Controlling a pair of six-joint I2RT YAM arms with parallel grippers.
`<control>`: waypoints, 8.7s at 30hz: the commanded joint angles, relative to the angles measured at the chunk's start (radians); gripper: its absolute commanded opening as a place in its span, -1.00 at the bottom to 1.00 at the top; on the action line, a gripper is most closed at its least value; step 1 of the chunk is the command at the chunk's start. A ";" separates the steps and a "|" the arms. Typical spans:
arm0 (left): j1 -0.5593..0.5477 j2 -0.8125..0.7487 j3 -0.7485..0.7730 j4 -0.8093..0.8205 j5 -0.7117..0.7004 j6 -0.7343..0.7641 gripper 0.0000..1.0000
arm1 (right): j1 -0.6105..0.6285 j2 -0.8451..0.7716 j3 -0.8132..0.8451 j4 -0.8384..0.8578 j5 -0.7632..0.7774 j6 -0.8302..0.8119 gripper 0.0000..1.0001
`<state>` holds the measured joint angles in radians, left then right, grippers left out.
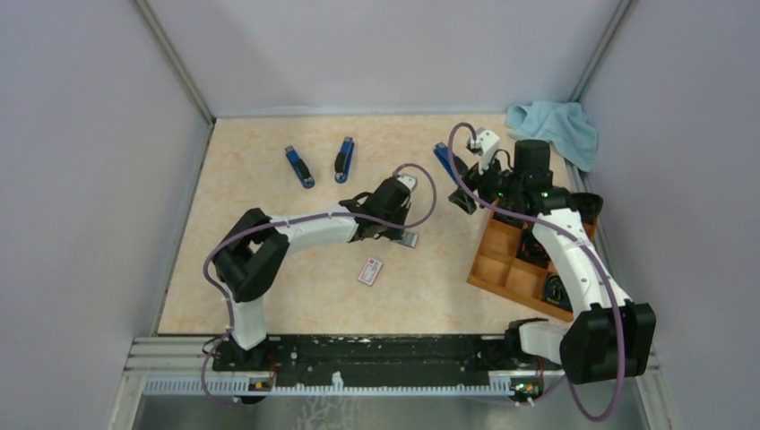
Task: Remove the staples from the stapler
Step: Place the staple in the staple box, then close the staple box at the center of the board.
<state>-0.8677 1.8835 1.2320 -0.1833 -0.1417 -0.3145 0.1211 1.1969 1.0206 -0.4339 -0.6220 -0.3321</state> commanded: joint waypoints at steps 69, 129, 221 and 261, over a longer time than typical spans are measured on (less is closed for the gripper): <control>-0.005 0.067 0.109 -0.077 -0.057 -0.014 -0.42 | -0.006 -0.010 -0.015 0.054 -0.022 -0.011 0.33; 0.154 -0.043 -0.196 0.232 0.171 -0.108 -0.65 | -0.007 -0.009 -0.040 0.056 -0.101 -0.034 0.32; -0.125 -0.296 -0.421 -0.045 -0.041 -0.028 0.00 | -0.005 -0.046 -0.152 0.038 -0.428 -0.321 0.31; -0.155 -0.752 -0.794 0.178 0.189 -0.555 -0.48 | -0.005 -0.048 -0.151 0.034 -0.440 -0.319 0.31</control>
<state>-1.0031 1.0702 0.4129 -0.0517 0.0193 -0.7933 0.1211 1.1790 0.8635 -0.4129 -1.0225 -0.6292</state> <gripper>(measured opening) 0.259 0.655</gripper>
